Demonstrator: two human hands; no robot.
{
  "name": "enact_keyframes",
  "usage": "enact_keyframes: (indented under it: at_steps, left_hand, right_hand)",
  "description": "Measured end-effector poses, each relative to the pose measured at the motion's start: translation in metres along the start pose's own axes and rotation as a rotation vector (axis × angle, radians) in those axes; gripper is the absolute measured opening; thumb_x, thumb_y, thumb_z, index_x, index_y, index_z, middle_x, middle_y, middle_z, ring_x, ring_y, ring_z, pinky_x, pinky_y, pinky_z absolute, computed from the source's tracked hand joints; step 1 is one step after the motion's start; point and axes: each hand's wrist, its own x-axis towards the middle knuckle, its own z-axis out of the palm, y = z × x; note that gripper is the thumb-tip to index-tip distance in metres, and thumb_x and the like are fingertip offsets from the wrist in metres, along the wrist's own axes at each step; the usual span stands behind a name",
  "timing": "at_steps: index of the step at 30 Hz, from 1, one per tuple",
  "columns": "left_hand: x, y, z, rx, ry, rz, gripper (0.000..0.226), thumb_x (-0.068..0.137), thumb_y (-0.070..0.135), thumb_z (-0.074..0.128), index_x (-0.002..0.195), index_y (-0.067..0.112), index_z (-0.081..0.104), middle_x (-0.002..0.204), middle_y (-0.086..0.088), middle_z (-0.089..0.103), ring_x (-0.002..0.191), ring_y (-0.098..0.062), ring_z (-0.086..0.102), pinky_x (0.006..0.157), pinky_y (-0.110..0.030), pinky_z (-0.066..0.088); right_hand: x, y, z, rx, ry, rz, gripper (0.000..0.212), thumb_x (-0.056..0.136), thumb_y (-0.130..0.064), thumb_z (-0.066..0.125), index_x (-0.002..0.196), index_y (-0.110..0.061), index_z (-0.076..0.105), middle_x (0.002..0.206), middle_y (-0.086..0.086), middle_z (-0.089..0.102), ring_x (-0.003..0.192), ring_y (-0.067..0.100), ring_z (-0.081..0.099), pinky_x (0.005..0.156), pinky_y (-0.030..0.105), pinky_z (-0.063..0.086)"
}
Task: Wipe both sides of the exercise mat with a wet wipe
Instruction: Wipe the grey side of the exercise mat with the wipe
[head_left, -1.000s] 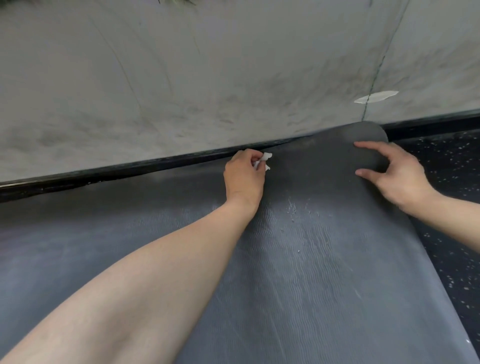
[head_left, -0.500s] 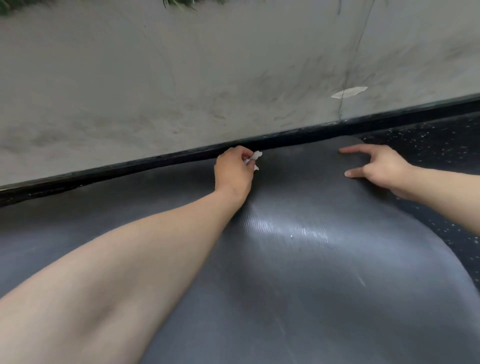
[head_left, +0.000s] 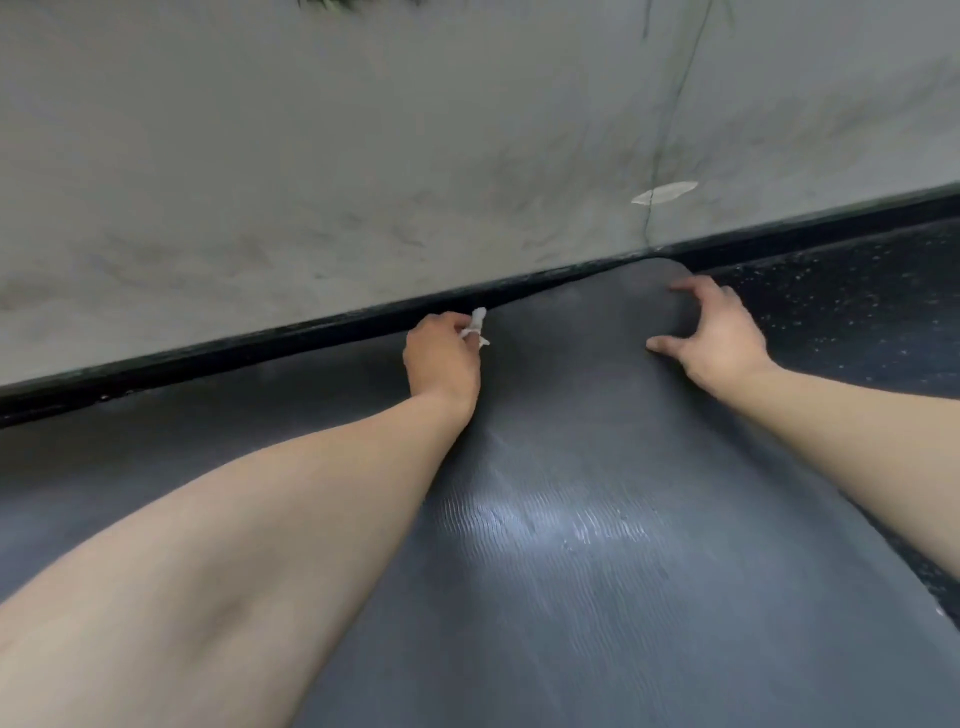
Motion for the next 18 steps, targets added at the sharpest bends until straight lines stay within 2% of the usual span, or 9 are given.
enact_keyframes:
  at_steps: [3, 5, 7, 8, 11, 13, 15, 16, 18]
  left_hand:
    - [0.001, 0.000, 0.002, -0.057, 0.035, -0.037, 0.030, 0.095, 0.052, 0.057, 0.086, 0.031, 0.077, 0.085, 0.011, 0.071, 0.080, -0.012, 0.066, 0.076, -0.034, 0.055]
    - [0.003, 0.002, 0.001, -0.079, 0.027, -0.041, 0.029, 0.096, 0.051, 0.059, 0.089, 0.029, 0.078, 0.089, 0.010, 0.070, 0.082, -0.013, 0.063, 0.076, -0.029, 0.049]
    - [0.001, 0.004, -0.002, -0.068, 0.030, -0.037, 0.028, 0.097, 0.048, 0.059, 0.093, 0.028, 0.077, 0.091, 0.010, 0.069, 0.080, -0.012, 0.056, 0.073, -0.025, 0.041]
    - [0.000, 0.003, -0.002, -0.073, 0.030, -0.032, 0.028, 0.097, 0.049, 0.058, 0.093, 0.028, 0.076, 0.090, 0.010, 0.069, 0.079, -0.011, 0.056, 0.073, -0.026, 0.042]
    - [-0.001, -0.004, 0.002, -0.134, 0.040, -0.027, 0.032, 0.096, 0.055, 0.056, 0.086, 0.031, 0.073, 0.086, 0.011, 0.067, 0.079, -0.010, 0.061, 0.074, -0.032, 0.051]
    - [-0.004, -0.007, 0.004, -0.153, 0.067, -0.026, 0.034, 0.096, 0.058, 0.054, 0.083, 0.032, 0.073, 0.084, 0.013, 0.065, 0.077, -0.006, 0.060, 0.072, -0.028, 0.049]
    - [-0.005, -0.007, 0.004, -0.160, 0.080, -0.004, 0.032, 0.097, 0.053, 0.056, 0.082, 0.031, 0.073, 0.086, 0.012, 0.064, 0.076, -0.005, 0.060, 0.070, -0.024, 0.046]
    - [-0.007, -0.007, 0.003, -0.150, 0.078, 0.017, 0.029, 0.098, 0.049, 0.057, 0.082, 0.031, 0.074, 0.088, 0.012, 0.064, 0.077, -0.005, 0.059, 0.071, -0.023, 0.045]
    - [-0.010, -0.006, 0.003, -0.141, 0.063, 0.052, 0.024, 0.098, 0.039, 0.058, 0.083, 0.030, 0.074, 0.094, 0.012, 0.063, 0.078, -0.003, 0.056, 0.070, -0.020, 0.039]
  right_hand:
    - [-0.018, 0.004, -0.012, 0.034, -0.066, 0.192, 0.092, 0.079, -0.050, 0.089, 0.151, -0.023, 0.038, 0.138, 0.009, 0.063, 0.123, 0.035, 0.062, 0.105, 0.045, 0.049]
    - [-0.046, 0.011, -0.035, 0.003, -0.178, 0.294, 0.087, 0.072, -0.062, 0.088, 0.140, -0.020, 0.055, 0.122, 0.002, 0.073, 0.107, 0.025, 0.070, 0.092, 0.042, 0.055]
    - [-0.085, 0.019, -0.058, 0.028, -0.280, 0.401, 0.064, 0.068, -0.060, 0.090, 0.117, -0.022, 0.072, 0.104, -0.002, 0.077, 0.090, 0.018, 0.075, 0.081, 0.037, 0.058]
    - [-0.106, 0.027, -0.068, 0.086, -0.340, 0.492, 0.056, 0.068, -0.056, 0.091, 0.108, -0.020, 0.077, 0.100, 0.002, 0.079, 0.086, 0.024, 0.077, 0.083, 0.041, 0.060]
    - [-0.162, 0.042, -0.082, 0.255, -0.532, 0.797, 0.057, 0.060, -0.050, 0.096, 0.097, -0.007, 0.085, 0.097, 0.022, 0.079, 0.084, 0.041, 0.078, 0.088, 0.053, 0.061]
    - [-0.171, 0.047, -0.072, 0.170, -0.481, 0.754, 0.059, 0.055, -0.053, 0.097, 0.094, -0.011, 0.085, 0.092, 0.015, 0.081, 0.079, 0.033, 0.079, 0.085, 0.049, 0.062]
    - [-0.166, 0.052, -0.051, -0.034, -0.269, 0.528, 0.065, 0.055, -0.054, 0.094, 0.110, -0.025, 0.079, 0.098, -0.003, 0.080, 0.086, 0.020, 0.078, 0.091, 0.047, 0.059]
    - [-0.160, 0.054, -0.038, -0.103, -0.171, 0.411, 0.080, 0.056, -0.052, 0.097, 0.128, -0.031, 0.068, 0.113, -0.006, 0.075, 0.101, 0.020, 0.073, 0.096, 0.049, 0.056]
    - [-0.147, 0.055, -0.011, -0.236, -0.121, 0.206, 0.108, 0.067, -0.055, 0.093, 0.158, -0.032, 0.040, 0.148, 0.003, 0.050, 0.135, 0.031, 0.050, 0.110, 0.056, 0.044]
